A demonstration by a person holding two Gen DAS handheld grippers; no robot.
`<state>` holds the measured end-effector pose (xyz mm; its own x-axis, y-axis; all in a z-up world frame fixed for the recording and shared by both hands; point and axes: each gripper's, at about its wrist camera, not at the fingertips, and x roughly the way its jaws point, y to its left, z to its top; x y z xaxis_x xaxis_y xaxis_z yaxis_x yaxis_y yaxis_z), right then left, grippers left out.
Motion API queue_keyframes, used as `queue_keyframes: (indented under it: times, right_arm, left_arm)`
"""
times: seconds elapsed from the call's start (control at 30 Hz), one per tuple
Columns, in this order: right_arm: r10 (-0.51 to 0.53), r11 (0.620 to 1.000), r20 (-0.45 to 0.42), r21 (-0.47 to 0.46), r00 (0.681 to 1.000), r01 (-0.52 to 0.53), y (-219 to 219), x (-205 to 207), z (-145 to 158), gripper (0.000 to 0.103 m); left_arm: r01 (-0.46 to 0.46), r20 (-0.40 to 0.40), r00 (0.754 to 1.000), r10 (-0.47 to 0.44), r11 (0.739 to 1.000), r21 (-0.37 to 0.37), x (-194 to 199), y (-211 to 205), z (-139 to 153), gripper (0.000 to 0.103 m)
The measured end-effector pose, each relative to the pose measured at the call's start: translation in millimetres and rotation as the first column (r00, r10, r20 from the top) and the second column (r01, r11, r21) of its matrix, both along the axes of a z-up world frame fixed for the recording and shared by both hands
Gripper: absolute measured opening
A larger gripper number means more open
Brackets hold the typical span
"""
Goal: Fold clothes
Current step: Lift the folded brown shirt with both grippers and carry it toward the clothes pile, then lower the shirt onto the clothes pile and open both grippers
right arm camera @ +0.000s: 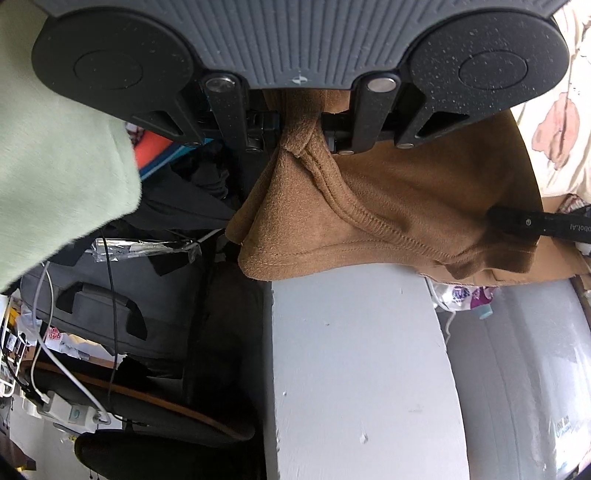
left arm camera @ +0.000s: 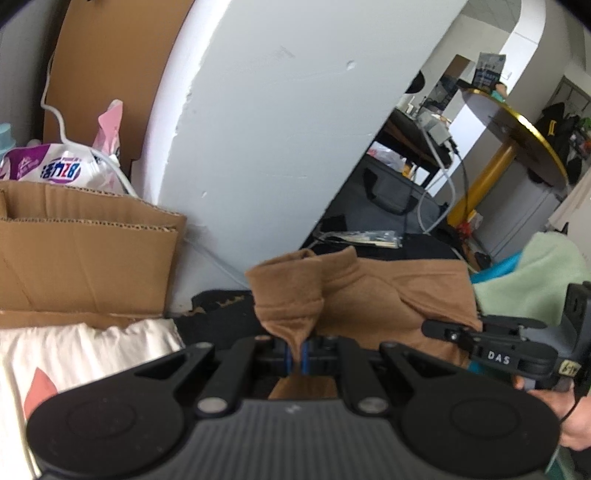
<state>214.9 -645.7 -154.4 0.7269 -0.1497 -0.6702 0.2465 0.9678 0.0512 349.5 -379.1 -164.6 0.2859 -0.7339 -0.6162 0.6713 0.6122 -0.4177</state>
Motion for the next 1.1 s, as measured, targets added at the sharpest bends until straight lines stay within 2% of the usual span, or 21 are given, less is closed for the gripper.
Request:
queue_keyframes:
  times: [0.23, 0.6, 0.77, 0.83, 1.0, 1.07, 1.1]
  right_arm:
    - [-0.021, 1.000, -0.034, -0.023, 0.999, 0.020, -7, 22, -23, 0.017]
    - [-0.033, 0.998, -0.071, -0.051, 0.997, 0.030, -17, 53, -49, 0.017]
    - [-0.042, 0.997, -0.098, -0.065, 0.994, 0.036, -24, 69, -62, 0.017]
    - [-0.046, 0.996, -0.111, -0.079, 0.993, 0.037, -25, 74, -68, 0.017]
    - [-0.060, 0.995, -0.134, -0.084, 0.989, 0.049, -27, 85, -80, 0.017]
    - [-0.064, 0.996, -0.138, -0.075, 0.988, 0.054, -28, 88, -83, 0.020]
    - [-0.068, 0.996, -0.139, -0.074, 0.988, 0.058, -29, 87, -82, 0.026]
  left_arm:
    - [-0.035, -0.005, 0.999, 0.036, 0.999, 0.017, 25, -20, -32, 0.005]
    - [-0.045, 0.054, 0.998, 0.039, 0.994, 0.099, 46, -43, -61, 0.006]
    - [-0.072, 0.029, 0.997, 0.068, 0.987, 0.144, 59, -55, -76, 0.006]
    - [-0.078, 0.033, 0.997, 0.073, 0.982, 0.173, 61, -58, -78, 0.009]
    - [-0.121, 0.023, 0.993, 0.119, 0.967, 0.224, 67, -52, -84, 0.031]
    - [-0.118, 0.015, 0.993, 0.118, 0.961, 0.250, 68, -46, -87, 0.031]
    - [-0.112, 0.011, 0.994, 0.113, 0.960, 0.255, 69, -42, -88, 0.031]
